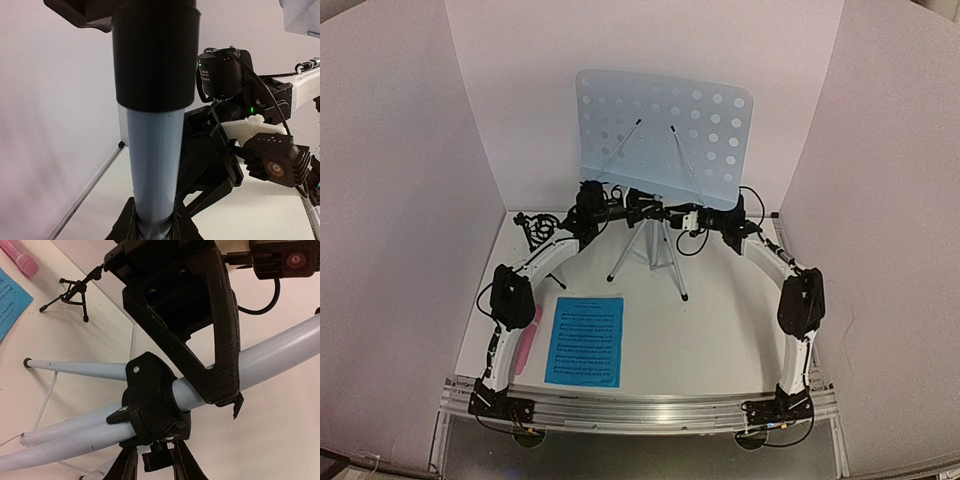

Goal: Set up the instrument practice props

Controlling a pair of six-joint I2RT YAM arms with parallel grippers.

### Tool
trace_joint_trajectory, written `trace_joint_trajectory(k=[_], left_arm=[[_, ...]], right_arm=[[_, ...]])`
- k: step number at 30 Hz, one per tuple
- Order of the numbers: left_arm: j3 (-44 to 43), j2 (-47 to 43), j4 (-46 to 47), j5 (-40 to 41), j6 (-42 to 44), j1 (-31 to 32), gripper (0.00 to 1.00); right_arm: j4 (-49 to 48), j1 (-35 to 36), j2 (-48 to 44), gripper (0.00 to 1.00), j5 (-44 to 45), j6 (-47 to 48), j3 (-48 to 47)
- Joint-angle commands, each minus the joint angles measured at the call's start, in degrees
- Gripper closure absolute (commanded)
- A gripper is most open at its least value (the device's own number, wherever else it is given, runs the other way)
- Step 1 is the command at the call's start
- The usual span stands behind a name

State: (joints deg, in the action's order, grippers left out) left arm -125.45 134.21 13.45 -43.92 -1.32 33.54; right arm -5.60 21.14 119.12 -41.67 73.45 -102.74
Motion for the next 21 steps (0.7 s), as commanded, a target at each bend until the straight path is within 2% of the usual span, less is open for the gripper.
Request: trace_joint_trajectory(k=[1, 6, 8, 10, 13, 16, 21], left_arm=[[-2.0, 0.1, 0.9, 0.5, 0.1, -0.2, 1.0], [-1.9, 0.0, 1.0, 0.5, 0.0, -0.5, 1.0], [-1.9, 0.0, 1.0, 0.6, 0.1, -0.6, 1.0], [-1.8, -0.1, 1.0, 0.6, 0.2, -0.6, 1.0], [-1.5, -0.2, 0.9, 0.6, 0.5, -0.7, 1.0], [-1.4, -0.1, 0.6, 0.6, 1.1, -0.7, 1.0], [-1.5, 0.1, 0.0, 0.7, 1.2, -0.8, 1.0]], right_arm=[[2.0, 0.6, 0.1, 0.82, -3.0, -1.2, -1.7], [3.7, 0.9, -0.7, 0.94, -4.3, -1.7, -1.3], [10.1, 1.1, -0.6, 0.99, -4.6, 0.0, -2.9], [15.2, 1.3, -0.5, 1.0, -5.3, -0.3, -4.2], [19.8, 1.3, 0.0, 1.0, -6.8, -4.9, -5.6], [28.3, 1.3, 1.8, 1.0, -7.6, -9.1, -9.6], [29.8, 1.0, 3.2, 1.0, -12.1, -18.6, -11.2]])
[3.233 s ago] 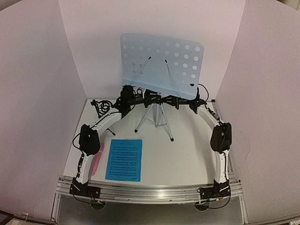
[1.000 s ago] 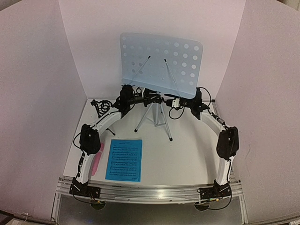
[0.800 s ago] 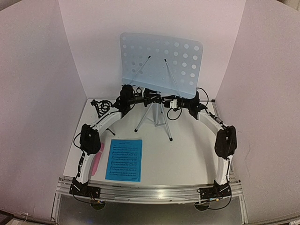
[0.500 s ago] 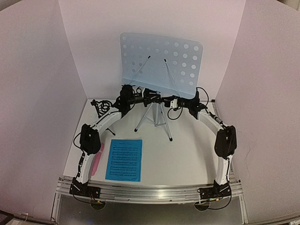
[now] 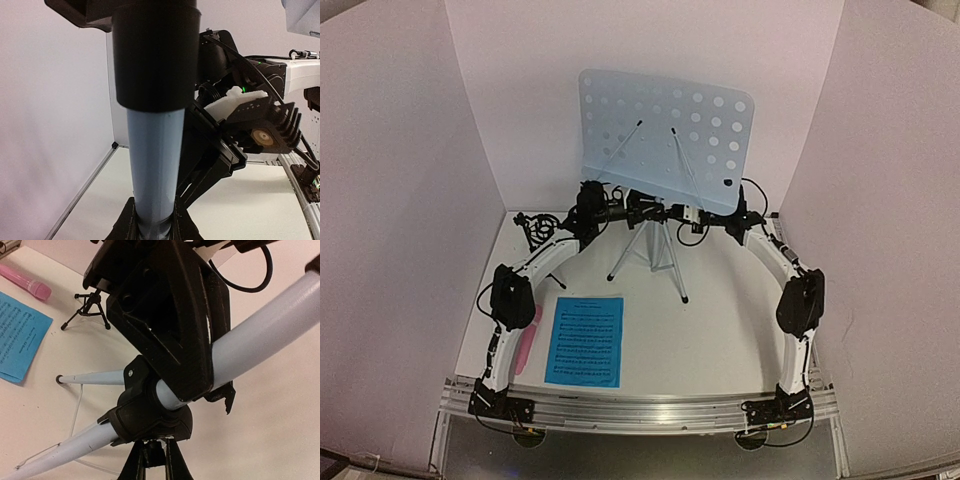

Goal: Set up the instrument practice props

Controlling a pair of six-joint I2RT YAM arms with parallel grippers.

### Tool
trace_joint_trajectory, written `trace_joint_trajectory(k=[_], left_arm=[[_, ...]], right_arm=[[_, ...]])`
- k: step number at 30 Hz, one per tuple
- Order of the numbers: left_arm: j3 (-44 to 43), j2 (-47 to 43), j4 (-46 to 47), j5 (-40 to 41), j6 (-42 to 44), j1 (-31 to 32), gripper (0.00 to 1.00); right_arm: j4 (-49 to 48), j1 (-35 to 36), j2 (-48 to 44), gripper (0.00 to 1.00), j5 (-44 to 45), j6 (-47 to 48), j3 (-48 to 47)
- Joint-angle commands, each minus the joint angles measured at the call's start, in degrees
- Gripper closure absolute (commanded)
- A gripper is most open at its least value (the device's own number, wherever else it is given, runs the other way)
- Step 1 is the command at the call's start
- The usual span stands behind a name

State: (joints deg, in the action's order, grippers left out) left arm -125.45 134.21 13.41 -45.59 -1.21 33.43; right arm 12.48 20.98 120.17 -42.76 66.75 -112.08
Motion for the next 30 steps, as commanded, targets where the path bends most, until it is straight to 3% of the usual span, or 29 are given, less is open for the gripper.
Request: trace_joint_trajectory(k=[1, 17, 30], left_arm=[[-1.5, 0.1, -0.1, 2.3, 1.1, -0.7, 1.0], [-2.6, 0.5, -2.0, 2.7, 6.1, -0.6, 1.0], [-1.2, 0.2, -3.2, 3.2, 9.1, -0.6, 1.0]], right_arm=[[11.8, 1.2, 2.6, 1.0, -12.4, -13.1, -2.4], [11.9, 0.6, 11.8, 1.0, -27.9, -59.3, -16.7], [10.3, 1.3, 12.3, 1.0, -27.9, -101.2, -15.7]])
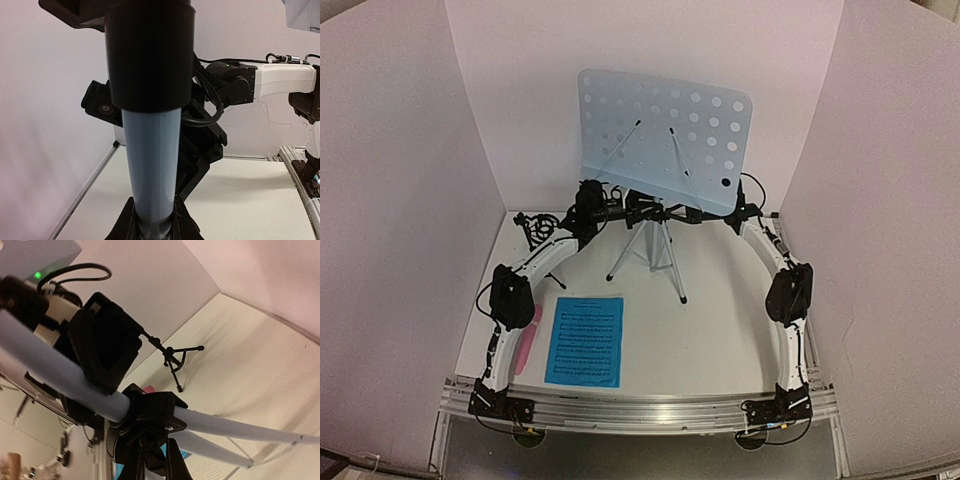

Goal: Set up the instrument practice props

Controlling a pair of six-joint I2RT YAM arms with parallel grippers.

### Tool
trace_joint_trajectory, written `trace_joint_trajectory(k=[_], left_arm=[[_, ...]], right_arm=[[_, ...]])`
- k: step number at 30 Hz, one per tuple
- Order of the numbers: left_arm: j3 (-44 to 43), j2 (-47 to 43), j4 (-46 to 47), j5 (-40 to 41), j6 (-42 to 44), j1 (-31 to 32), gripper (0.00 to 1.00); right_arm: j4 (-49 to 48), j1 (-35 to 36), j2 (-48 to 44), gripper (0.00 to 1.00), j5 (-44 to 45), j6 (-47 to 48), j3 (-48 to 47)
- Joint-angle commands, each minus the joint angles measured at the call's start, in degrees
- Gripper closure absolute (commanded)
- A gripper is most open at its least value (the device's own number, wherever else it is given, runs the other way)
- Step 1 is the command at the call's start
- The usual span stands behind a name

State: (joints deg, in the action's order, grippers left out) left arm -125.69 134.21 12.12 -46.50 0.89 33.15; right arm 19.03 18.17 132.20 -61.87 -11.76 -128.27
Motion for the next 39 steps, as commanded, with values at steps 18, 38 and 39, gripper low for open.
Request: trace_joint_trajectory(k=[18, 38, 39], left_arm=[[0.4, -0.3, -3.7, 4.4, 13.4, -0.4, 1.0], [0.6, -0.3, -4.0, 5.0, 15.2, -0.4, 1.0], [0.6, -0.3, -4.0, 4.8, 14.9, -0.4, 1.0]], right_arm=[[-7.0, 5.6, -1.0, 1.0, -6.8, -78.2, 11.0], [-18.2, 3.0, -4.8, 0.62, -0.2, -95.4, 13.8], [-18.2, 2.3, -5.7, 0.59, 0.7, -94.1, 14.3]])
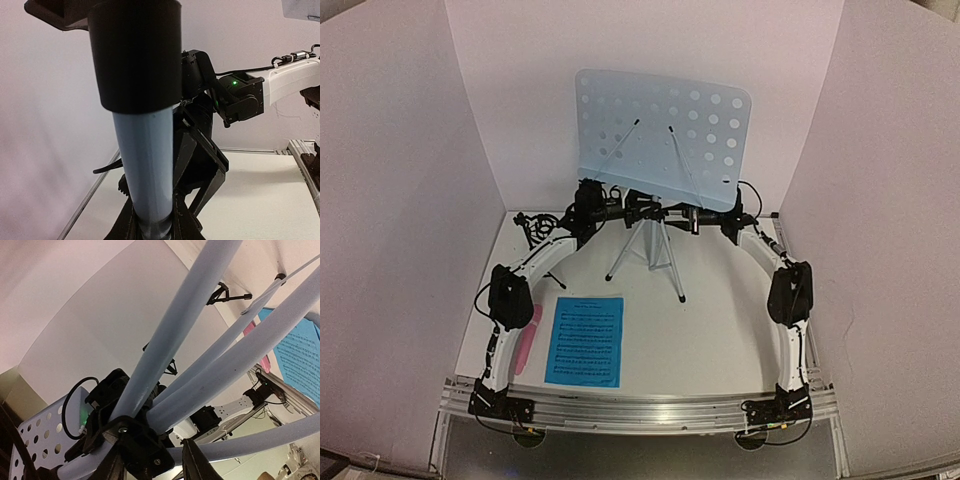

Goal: Set up the instrument practice props

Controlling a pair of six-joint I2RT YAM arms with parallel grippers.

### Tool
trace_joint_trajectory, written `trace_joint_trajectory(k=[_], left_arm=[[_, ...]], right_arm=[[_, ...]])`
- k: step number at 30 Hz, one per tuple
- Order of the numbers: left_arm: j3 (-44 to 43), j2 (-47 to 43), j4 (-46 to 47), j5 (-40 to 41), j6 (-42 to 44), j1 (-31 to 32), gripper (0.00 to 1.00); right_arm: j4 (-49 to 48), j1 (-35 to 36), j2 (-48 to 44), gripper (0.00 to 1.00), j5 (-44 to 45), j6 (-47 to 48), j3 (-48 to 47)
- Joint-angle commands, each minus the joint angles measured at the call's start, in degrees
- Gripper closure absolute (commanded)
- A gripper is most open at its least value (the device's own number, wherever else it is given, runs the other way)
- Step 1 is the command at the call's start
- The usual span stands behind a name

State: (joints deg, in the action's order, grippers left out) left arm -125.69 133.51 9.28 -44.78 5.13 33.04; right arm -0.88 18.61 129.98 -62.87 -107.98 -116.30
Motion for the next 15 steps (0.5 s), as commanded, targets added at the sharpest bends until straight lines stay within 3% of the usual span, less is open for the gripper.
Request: trace_joint_trajectory(k=[1, 8, 15], left_arm=[[0.6, 0.4, -1.2, 3.0, 10.6, -0.3, 1.0], [-0.2, 0.6, -1.2, 2.8, 8.9, -0.3, 1.0], [-0.4, 0.4, -1.2, 2.8, 7.2, -0.3, 1.0]], right_arm=[[1.7, 1.1, -4.6, 0.56, 2.6, 3.3, 3.1], [1.6, -3.0, -9.8, 0.38, 8.5, 17.4, 4.7], [1.6, -3.7, -13.6, 0.37, 13.4, 50.8, 4.4]])
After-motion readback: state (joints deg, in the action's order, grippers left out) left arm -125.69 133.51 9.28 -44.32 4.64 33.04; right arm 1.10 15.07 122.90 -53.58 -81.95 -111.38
